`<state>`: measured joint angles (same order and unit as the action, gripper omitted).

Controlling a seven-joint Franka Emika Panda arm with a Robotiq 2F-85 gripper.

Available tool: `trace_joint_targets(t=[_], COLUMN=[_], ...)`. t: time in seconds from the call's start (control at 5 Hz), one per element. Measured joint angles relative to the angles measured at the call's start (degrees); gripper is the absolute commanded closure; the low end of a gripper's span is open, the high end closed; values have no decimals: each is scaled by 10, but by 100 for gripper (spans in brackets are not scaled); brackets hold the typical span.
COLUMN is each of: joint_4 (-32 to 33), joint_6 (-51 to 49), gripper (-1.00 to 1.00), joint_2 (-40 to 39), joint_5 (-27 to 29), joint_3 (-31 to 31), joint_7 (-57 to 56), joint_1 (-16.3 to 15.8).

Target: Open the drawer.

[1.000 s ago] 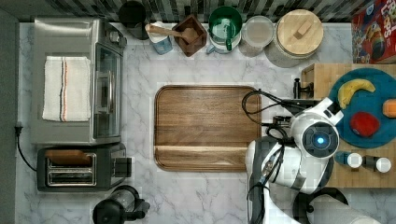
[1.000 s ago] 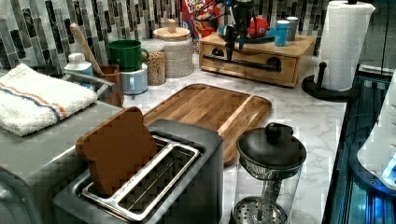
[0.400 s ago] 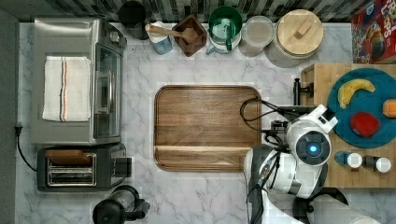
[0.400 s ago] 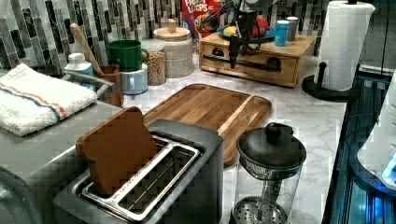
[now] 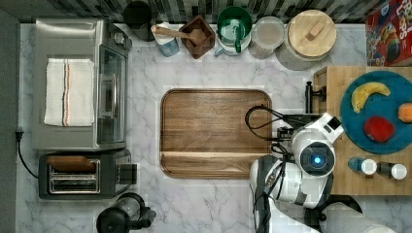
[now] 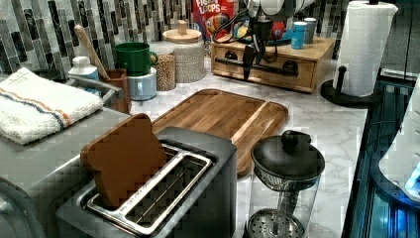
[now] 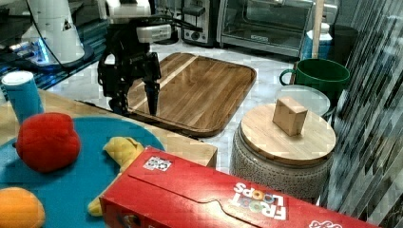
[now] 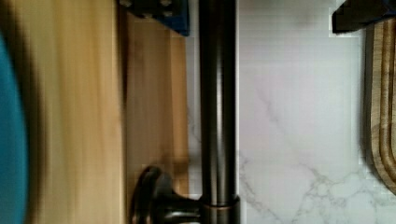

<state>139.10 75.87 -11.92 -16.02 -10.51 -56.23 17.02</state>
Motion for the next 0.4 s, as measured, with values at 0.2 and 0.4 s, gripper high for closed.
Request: trace_joint_targets(t=[0.2,0.4], joint_4=[-6,-9], joint_6=[1,-18], gripper=[-100,-100], joint_2=[-16,-12], joint_5=[50,84], joint_3=[14,21], joint_7=[-12,-13], joint_1=[10,21])
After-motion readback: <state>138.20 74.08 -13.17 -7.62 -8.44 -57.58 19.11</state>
